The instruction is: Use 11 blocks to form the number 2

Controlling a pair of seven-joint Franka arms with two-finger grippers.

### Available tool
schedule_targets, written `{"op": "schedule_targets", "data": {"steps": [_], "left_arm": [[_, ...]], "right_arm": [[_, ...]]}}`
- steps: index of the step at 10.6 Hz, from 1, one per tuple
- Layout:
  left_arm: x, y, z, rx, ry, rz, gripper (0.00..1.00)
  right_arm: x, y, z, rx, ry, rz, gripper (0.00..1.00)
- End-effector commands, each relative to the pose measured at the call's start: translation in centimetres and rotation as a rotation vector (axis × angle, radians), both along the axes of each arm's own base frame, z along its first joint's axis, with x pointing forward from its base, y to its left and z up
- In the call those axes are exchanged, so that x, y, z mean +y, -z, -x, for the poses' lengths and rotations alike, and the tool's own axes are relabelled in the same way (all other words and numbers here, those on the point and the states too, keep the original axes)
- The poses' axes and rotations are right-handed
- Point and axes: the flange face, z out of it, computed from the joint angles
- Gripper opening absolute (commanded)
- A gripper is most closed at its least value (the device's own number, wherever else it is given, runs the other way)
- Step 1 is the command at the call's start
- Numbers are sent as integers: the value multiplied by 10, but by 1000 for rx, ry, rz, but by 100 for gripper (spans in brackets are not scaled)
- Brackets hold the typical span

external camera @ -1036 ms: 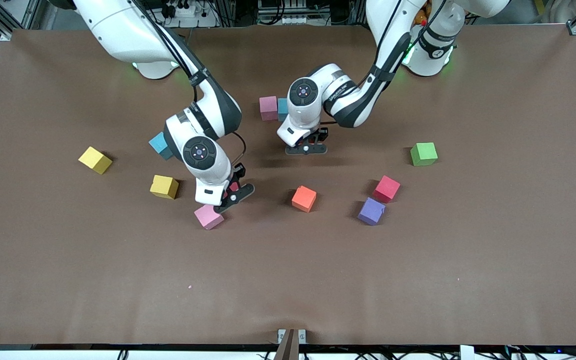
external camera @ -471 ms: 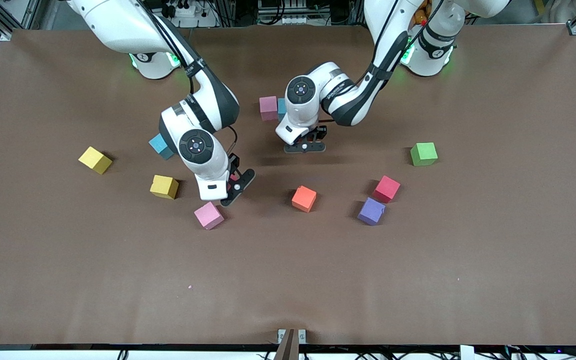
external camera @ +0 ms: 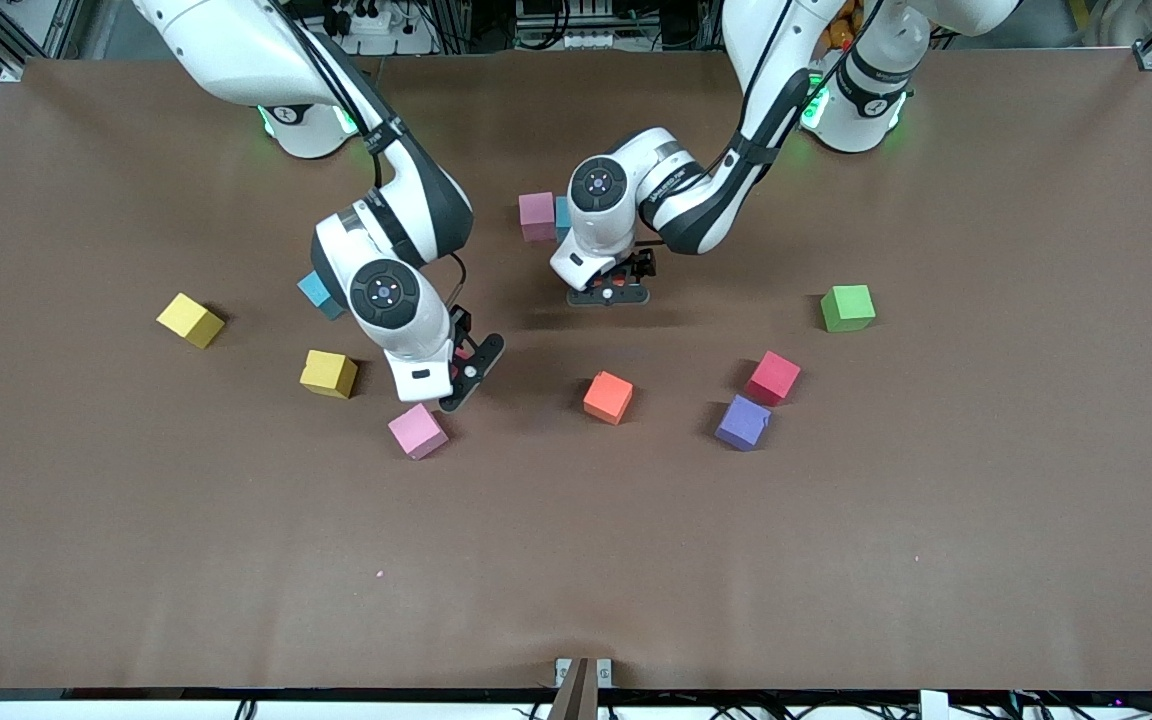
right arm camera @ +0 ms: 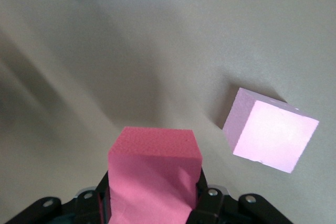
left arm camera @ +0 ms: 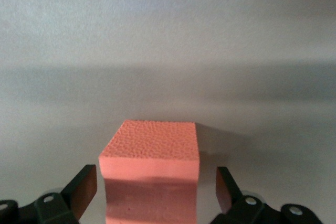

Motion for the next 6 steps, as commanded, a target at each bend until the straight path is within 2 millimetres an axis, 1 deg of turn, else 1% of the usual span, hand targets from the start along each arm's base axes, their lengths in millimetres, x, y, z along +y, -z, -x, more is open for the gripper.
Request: {"op": "schedule_targets", "data": {"steps": [1, 2, 4, 5, 6], "left_arm": [[7, -34, -20, -56, -26, 14, 100], [14, -43, -33, -71, -36, 19, 100], [30, -58, -66, -107, -24, 35, 100], [43, -66, -86, -120, -29, 45, 100], [61, -78, -102, -132, -51, 43, 100]], "right_arm": [[-9, -13, 8, 3, -21, -15, 60], [-8, -13, 8, 2, -27, -16, 60], [-3, -14, 11, 0, -72, -24, 60], [2, -15, 12, -3, -108, -31, 60], [16, -17, 19, -7, -157, -37, 60]]}}
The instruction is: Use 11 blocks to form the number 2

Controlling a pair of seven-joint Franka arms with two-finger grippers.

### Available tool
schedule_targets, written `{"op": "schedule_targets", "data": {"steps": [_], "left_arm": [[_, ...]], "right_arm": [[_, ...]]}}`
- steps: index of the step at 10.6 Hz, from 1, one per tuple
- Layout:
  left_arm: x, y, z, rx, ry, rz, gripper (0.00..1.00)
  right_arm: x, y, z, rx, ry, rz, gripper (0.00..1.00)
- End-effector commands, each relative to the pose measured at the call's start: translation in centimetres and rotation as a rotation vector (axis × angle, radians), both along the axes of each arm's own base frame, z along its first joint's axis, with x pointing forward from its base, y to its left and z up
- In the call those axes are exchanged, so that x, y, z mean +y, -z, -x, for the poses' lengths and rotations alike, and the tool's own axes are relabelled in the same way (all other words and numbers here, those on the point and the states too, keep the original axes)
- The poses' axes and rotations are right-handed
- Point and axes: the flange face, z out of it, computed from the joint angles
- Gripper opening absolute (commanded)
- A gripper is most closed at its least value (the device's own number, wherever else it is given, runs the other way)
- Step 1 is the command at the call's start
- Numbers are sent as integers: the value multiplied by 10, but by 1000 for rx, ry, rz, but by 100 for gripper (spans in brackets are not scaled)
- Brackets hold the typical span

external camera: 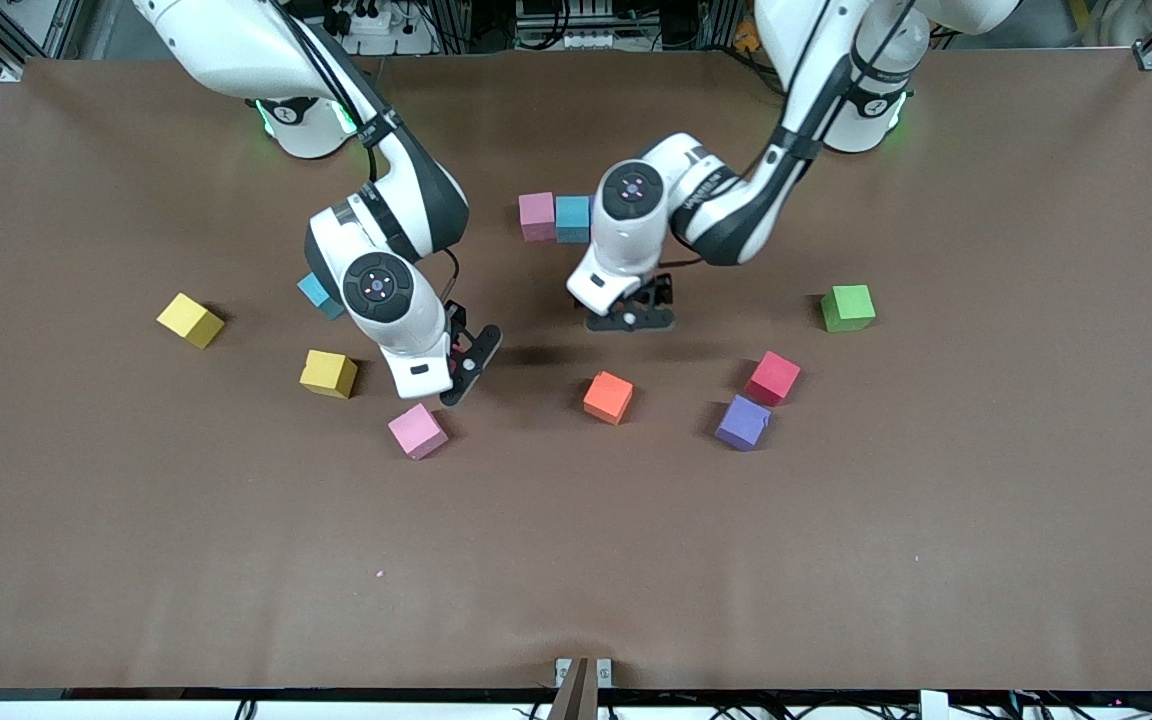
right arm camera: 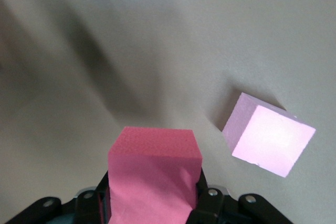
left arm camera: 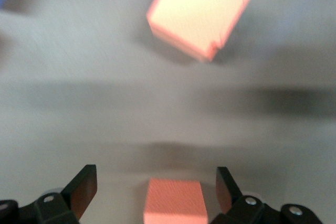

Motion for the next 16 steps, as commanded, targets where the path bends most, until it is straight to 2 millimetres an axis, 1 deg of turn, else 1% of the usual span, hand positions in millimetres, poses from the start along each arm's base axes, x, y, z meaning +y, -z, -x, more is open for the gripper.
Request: {"op": "schedule_targets", "data": {"steps": [1, 2, 3, 5, 6, 7, 8, 9, 11, 12, 14, 16], "left_arm": [[41, -26, -35, -23, -2, -27, 100], [65, -30, -52, -14, 21, -35, 100], [91, -35, -69, -7, 51, -40, 100], [131, -31, -85, 50, 82, -72, 100], [144, -37, -91, 54, 150, -70, 100], [168, -41, -101, 64, 188, -69, 100], [182, -41, -108, 68, 248, -66, 100], [195, -37, -112, 78, 316, -63, 100], [212, -30, -114, 97, 436, -65, 100], [216, -26, -112, 107, 465, -65, 100], [222, -15, -107, 117, 467, -66, 100], [232, -1, -103, 98, 520, -55, 100]], "right_arm": [[29, -11, 25, -7, -107, -21, 60], [48, -12, 38, -6, -144, -22, 60], [61, -11, 48, -5, -176, -20, 60], [99, -10, 77, -14, -277, -16, 60], [114, -8, 90, -19, -329, -22, 60], [123, -5, 98, -22, -379, -32, 60], [133, -5, 107, -30, -445, -44, 60], [141, -5, 115, -30, -494, -50, 60], [160, 3, 135, -34, -573, -61, 60], [164, 9, 142, -31, -587, -61, 60], [164, 29, 157, -54, -603, -79, 60], [161, 48, 165, -54, -603, -85, 60]]}}
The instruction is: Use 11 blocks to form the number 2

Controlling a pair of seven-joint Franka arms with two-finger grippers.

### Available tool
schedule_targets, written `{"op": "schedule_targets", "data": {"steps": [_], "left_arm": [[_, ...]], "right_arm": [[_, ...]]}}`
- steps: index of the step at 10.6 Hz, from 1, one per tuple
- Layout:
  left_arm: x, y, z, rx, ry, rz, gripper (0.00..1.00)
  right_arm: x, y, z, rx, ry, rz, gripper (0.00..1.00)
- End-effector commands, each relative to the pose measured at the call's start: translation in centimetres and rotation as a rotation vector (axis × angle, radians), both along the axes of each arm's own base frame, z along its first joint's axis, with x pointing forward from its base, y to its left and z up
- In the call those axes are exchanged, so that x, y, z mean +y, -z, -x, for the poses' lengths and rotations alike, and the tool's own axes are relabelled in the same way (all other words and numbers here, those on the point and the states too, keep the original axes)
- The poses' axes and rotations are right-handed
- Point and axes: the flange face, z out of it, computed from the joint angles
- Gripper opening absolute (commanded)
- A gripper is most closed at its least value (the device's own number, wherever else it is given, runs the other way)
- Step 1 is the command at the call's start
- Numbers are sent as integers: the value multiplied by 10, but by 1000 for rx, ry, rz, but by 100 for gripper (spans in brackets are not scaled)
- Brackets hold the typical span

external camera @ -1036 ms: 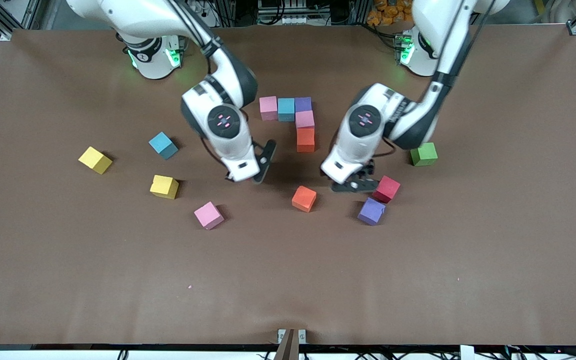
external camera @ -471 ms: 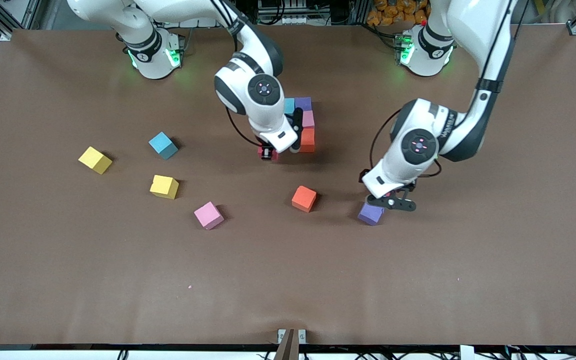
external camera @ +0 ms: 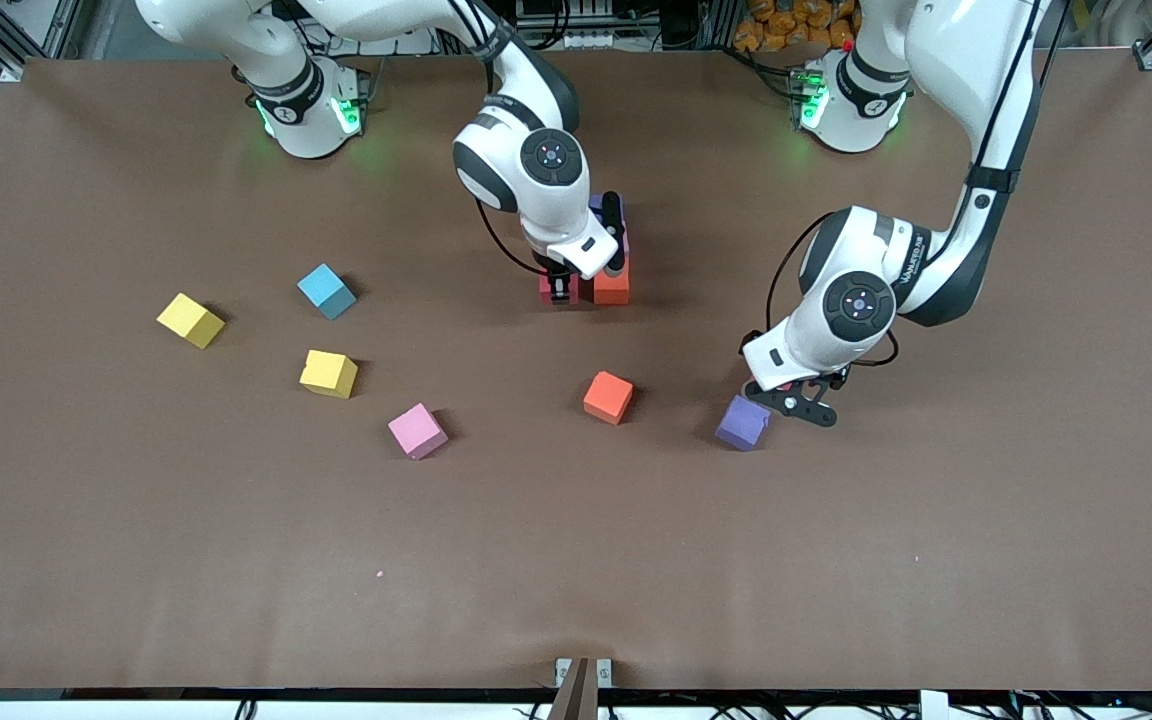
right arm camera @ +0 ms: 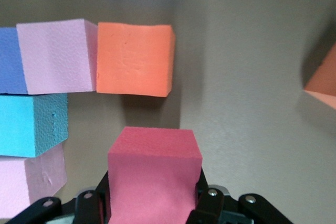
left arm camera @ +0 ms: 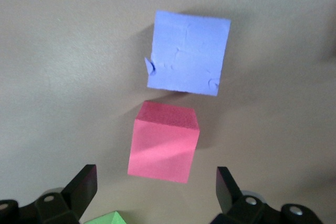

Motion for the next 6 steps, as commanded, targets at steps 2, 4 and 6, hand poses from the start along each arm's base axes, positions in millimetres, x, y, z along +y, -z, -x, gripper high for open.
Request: {"op": "schedule_targets", "data": {"steps": [2, 4, 6], "left_arm": [[12, 12, 8, -32, 62, 2, 100], [13, 18, 7, -31, 68, 4, 100], [13, 23, 7, -28, 70, 4, 100]], "right_arm": [[-2, 19, 16, 6, -19, -2, 60], [2, 29, 21, 1, -22, -15, 60], [4, 32, 22, -2, -25, -22, 60]]}}
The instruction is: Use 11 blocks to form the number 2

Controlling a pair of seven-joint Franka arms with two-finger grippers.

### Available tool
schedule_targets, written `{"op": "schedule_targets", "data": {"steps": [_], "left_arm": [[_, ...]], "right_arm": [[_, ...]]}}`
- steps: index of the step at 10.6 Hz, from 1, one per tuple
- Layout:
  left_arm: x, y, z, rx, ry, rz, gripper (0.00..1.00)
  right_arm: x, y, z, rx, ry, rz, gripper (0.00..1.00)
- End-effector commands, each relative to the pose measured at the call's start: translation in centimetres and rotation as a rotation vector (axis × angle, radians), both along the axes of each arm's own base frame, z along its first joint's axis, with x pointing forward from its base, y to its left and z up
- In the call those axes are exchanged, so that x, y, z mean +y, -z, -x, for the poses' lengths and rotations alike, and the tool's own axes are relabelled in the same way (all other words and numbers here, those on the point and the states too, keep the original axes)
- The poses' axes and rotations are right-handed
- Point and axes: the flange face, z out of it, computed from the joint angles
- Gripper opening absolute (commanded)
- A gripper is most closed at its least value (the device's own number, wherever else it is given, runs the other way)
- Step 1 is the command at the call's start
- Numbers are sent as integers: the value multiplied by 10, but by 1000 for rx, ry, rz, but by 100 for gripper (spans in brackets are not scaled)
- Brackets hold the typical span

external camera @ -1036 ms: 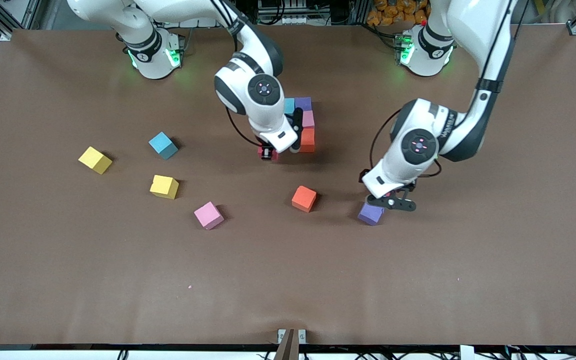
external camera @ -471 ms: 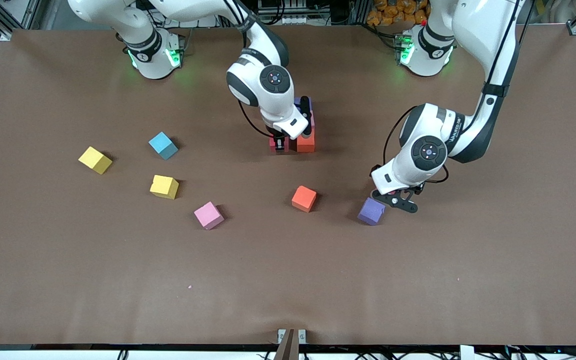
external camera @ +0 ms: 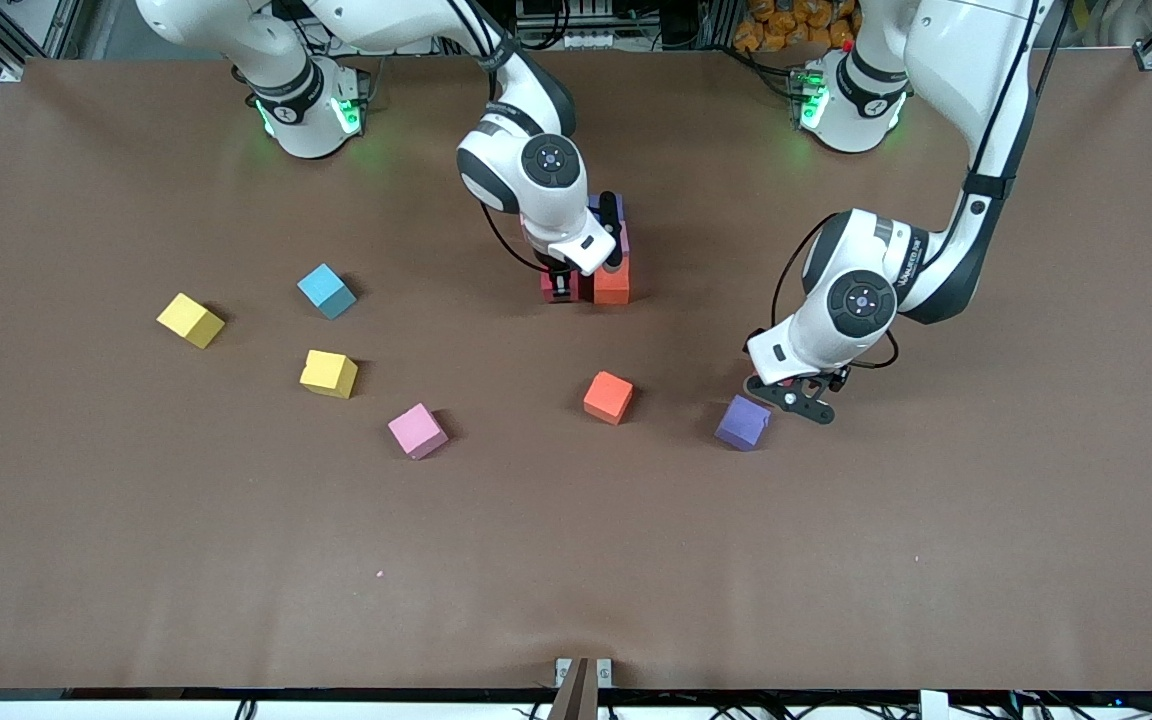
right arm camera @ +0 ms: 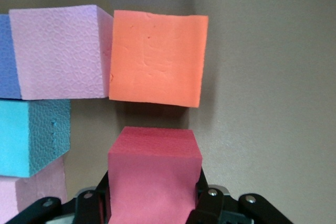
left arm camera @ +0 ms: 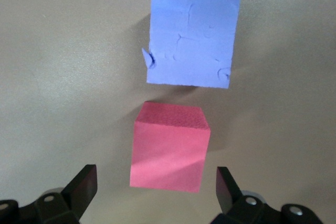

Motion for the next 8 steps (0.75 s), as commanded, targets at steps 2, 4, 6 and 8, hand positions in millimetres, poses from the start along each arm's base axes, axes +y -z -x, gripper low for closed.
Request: {"op": "schedule_targets", "data": {"steps": [2, 4, 6, 8], "left_arm": [[2, 10, -1, -16, 30, -9, 100], [3, 16, 1, -7, 30, -12, 100], [3, 19, 2, -2, 30, -14, 100], [4, 22, 3, 3, 30, -15, 100]], "right_arm": [[3, 6, 2, -6, 4, -20, 60], [4, 6, 1, -13, 6, -30, 60], [7, 8, 4, 4, 36, -48, 60], [10, 8, 6, 9, 44, -59, 60]]}}
